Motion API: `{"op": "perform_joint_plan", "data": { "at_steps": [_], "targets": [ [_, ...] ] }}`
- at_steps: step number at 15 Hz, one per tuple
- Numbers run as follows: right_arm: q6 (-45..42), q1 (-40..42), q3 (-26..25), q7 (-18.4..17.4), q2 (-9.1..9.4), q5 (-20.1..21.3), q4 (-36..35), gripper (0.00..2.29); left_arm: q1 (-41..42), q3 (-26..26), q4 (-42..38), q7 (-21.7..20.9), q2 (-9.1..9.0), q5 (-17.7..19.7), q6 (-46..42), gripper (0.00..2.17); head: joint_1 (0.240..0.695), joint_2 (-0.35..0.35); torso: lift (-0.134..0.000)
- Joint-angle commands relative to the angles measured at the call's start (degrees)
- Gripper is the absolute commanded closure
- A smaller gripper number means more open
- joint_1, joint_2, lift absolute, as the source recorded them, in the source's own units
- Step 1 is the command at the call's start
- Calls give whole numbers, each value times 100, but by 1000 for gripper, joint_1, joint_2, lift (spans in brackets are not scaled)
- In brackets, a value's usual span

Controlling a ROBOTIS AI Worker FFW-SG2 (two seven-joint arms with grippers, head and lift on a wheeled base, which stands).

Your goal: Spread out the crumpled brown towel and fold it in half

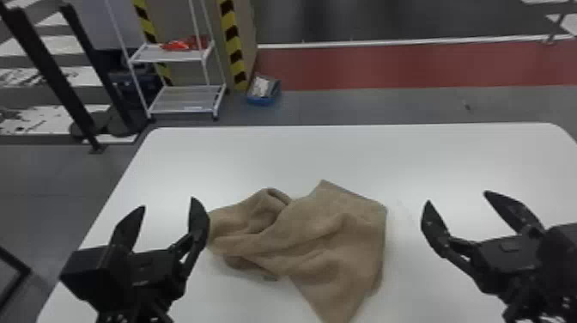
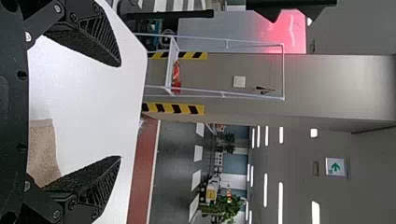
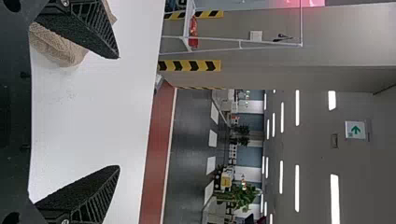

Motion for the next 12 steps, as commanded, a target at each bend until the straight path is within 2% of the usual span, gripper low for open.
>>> {"op": "perform_joint_plan", "data": {
  "at_steps": [1,12],
  "targets": [
    [-1,9,0,0,5,0,0,29,17,-1,0,0,0,0,7,208,695,110,-124],
    [17,71,35,0,5,9,0,29,69,-18,-35,-18,27,0,25,208,695,111,-124]
  ]
}}
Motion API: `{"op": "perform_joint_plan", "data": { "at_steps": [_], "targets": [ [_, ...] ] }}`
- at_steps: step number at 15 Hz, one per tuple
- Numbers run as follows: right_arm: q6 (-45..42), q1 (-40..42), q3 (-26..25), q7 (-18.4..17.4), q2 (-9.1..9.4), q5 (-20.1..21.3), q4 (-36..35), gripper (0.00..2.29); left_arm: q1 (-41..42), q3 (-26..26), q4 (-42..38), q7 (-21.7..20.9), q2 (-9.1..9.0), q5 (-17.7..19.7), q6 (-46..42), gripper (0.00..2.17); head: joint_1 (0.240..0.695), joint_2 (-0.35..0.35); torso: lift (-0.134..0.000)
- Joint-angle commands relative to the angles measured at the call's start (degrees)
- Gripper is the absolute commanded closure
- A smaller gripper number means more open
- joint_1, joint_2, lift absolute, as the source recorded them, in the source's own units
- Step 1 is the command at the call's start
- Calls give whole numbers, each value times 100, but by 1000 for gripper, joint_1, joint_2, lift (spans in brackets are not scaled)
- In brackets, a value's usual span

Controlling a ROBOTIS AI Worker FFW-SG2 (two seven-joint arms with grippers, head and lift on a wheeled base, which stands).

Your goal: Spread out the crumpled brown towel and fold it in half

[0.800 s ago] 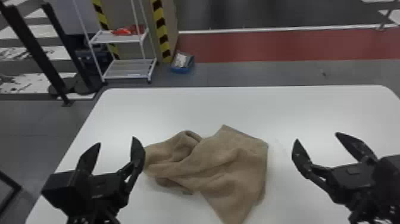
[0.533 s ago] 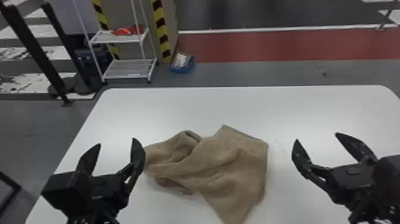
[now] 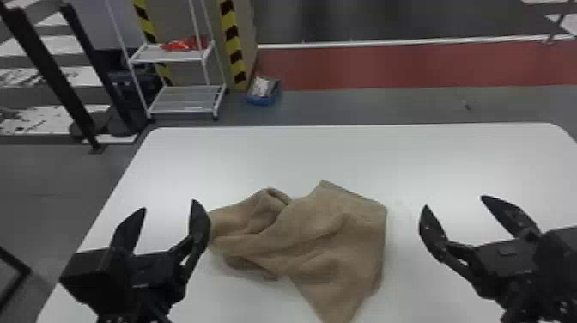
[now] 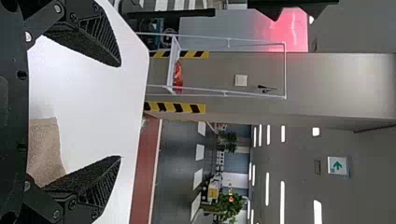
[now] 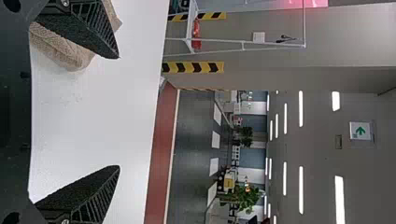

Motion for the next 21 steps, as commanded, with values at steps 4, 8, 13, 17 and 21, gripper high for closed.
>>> {"op": "perform_joint_plan", "data": {
  "at_steps": [4,8,13,17,21],
  "targets": [
    [-53,-50,264,9,5,106,264,29,1,-18,0,-8,12,0,16,208,695,118,-124],
    [-88,-278,782,167,5,159,870,29,-25,-18,35,-8,12,0,34,208,695,172,-124],
    [105,-401,1011,167,5,370,1204,33,-104,-9,149,-8,30,27,34,208,695,235,-124],
    [545,-182,703,580,5,431,791,49,-175,-9,237,-8,38,53,51,208,695,241,-124],
    [35,-59,193,1828,5,1011,518,60,-201,35,264,-8,47,79,51,208,695,229,-124]
  ]
}}
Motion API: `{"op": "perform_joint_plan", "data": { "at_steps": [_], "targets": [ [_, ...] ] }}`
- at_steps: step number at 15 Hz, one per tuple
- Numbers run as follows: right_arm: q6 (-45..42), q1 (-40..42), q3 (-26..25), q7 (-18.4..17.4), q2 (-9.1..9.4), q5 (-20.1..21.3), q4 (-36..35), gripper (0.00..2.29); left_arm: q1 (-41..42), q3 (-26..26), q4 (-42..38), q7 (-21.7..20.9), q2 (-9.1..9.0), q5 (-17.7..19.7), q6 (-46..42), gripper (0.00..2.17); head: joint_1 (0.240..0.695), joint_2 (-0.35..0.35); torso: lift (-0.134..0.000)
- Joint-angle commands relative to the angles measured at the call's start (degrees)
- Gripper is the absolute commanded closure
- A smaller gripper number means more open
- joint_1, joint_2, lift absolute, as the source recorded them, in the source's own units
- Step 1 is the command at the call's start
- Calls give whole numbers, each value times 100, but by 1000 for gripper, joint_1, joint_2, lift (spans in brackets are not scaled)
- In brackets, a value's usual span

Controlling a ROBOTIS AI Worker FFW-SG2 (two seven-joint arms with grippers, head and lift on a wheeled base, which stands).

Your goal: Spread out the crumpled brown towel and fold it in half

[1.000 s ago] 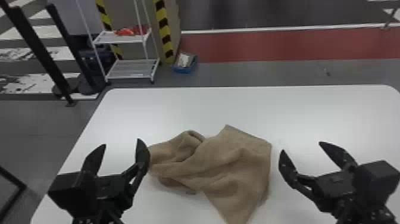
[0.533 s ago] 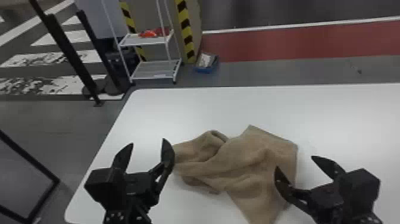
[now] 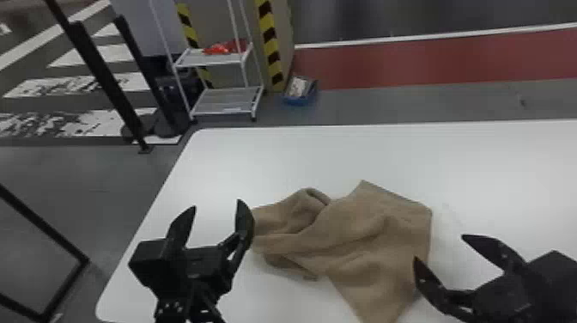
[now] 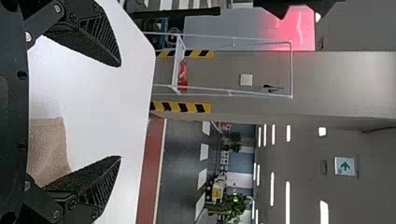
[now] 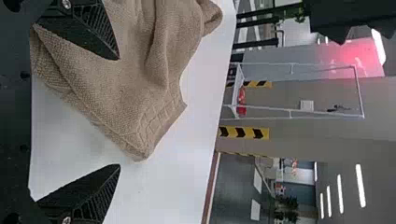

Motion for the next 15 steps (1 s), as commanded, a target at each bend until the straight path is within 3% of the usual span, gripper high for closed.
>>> {"op": "perform_joint_plan", "data": {
  "at_steps": [1,2,4,6,8,10,13,15],
  "targets": [
    [-398,39,-359,564,5,319,-157,63,7,31,3,0,12,23,1,208,695,229,-124],
    [-469,56,-491,784,5,354,-245,63,7,40,3,0,12,32,1,208,695,228,-124],
    [-328,74,-754,1654,-88,539,-579,56,7,40,3,18,21,41,1,208,695,219,-124],
    [-205,136,-816,2199,-334,1180,-861,93,25,40,-24,18,21,41,1,208,695,218,-124],
    [-170,153,-869,2384,-413,1585,-904,100,25,40,-24,44,30,41,1,208,695,207,-124],
    [-135,100,-737,2595,-422,2340,-931,120,51,31,-59,44,30,41,1,208,695,184,-124],
    [182,-93,-464,2797,-431,2666,-931,208,86,22,-94,53,39,32,1,208,695,177,-124],
    [375,-216,-157,2797,-422,3105,-799,215,104,22,-103,62,48,41,1,208,695,182,-124]
  ]
}}
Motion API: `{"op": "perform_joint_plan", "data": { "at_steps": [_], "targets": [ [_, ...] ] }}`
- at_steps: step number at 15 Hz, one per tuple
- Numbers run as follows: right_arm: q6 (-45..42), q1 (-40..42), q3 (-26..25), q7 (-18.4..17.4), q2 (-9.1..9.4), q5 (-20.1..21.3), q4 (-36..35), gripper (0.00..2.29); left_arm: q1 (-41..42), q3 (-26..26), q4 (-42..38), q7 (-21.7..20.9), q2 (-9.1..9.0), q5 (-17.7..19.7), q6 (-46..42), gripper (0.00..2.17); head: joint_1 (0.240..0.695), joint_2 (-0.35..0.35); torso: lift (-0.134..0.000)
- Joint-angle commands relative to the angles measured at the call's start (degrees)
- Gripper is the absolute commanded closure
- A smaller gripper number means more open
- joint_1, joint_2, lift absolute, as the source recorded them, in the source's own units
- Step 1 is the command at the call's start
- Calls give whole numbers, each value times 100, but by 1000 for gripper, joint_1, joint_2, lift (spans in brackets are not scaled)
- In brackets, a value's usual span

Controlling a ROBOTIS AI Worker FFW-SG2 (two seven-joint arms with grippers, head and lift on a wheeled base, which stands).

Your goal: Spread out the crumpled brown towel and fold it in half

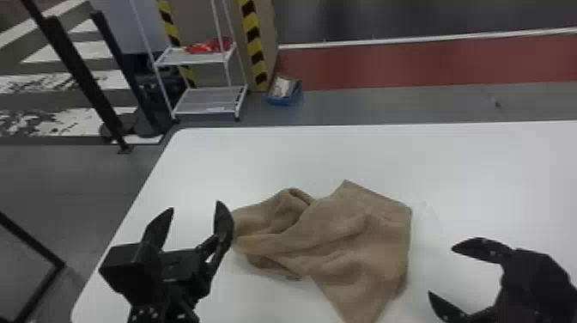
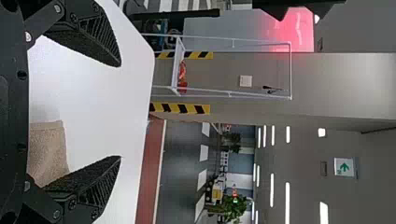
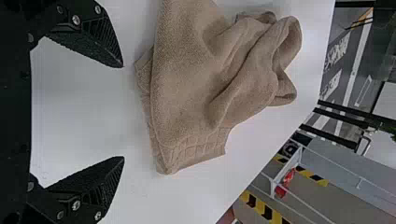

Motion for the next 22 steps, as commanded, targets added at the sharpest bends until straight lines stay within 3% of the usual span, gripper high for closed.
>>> {"op": "perform_joint_plan", "data": {
  "at_steps": [1,5,9,11,13,15,16,17,19,22],
  "targets": [
    [249,-150,353,-3,7,388,173,215,22,0,-17,5,4,-1,0,208,695,192,-124],
    [390,-264,617,-3,7,520,393,225,48,-9,-35,5,4,-1,0,208,695,217,-124],
    [355,-361,802,-91,33,467,595,427,101,-18,-114,-4,4,-10,0,208,695,241,-124],
    [372,-413,863,-117,42,467,701,596,127,-18,-140,-4,12,-1,0,208,695,250,-124],
    [355,-422,890,-117,42,467,718,944,154,-9,-166,-4,30,-10,0,208,695,261,-124],
    [355,-431,846,-108,42,450,718,1001,163,0,-175,5,48,-1,0,208,695,266,-124],
    [355,-431,802,-108,33,432,718,1004,163,0,-175,5,48,-1,0,208,695,267,-124],
    [355,-431,749,-108,33,379,718,1207,163,-9,-175,5,48,-1,0,208,695,267,-124],
    [355,-440,652,-117,33,335,709,1231,163,-9,-175,5,48,-1,0,208,695,259,-124],
    [302,-633,-315,182,-11,-315,191,1227,163,-9,-175,5,65,-1,0,208,695,233,-124]
  ]
}}
